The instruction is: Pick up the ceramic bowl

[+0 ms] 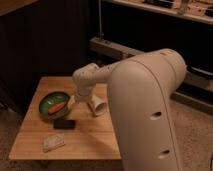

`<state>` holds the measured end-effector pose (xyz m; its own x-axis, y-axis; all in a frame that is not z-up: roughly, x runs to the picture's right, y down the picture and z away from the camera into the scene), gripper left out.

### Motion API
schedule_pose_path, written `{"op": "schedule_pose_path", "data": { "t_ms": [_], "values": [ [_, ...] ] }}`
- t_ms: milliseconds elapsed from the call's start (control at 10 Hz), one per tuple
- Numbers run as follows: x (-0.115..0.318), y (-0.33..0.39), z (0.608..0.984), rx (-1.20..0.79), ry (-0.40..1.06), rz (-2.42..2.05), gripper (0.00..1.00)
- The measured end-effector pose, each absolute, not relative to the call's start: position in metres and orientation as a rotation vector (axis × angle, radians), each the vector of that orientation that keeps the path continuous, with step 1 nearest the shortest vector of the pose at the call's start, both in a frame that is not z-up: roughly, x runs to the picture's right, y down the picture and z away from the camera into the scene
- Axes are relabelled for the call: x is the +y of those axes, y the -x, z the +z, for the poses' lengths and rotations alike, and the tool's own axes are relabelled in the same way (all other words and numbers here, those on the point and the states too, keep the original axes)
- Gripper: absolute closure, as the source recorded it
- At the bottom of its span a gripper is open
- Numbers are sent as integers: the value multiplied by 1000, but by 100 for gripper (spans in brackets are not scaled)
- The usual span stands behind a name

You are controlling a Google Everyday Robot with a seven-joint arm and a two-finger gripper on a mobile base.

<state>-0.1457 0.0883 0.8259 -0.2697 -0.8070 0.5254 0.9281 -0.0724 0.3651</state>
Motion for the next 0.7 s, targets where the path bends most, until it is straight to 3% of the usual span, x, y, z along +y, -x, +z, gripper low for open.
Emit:
{"op": "schedule_pose_path", "data": {
  "t_ms": [700],
  "values": [
    [54,224,855,-820,115,-1680,20]
  ]
}}
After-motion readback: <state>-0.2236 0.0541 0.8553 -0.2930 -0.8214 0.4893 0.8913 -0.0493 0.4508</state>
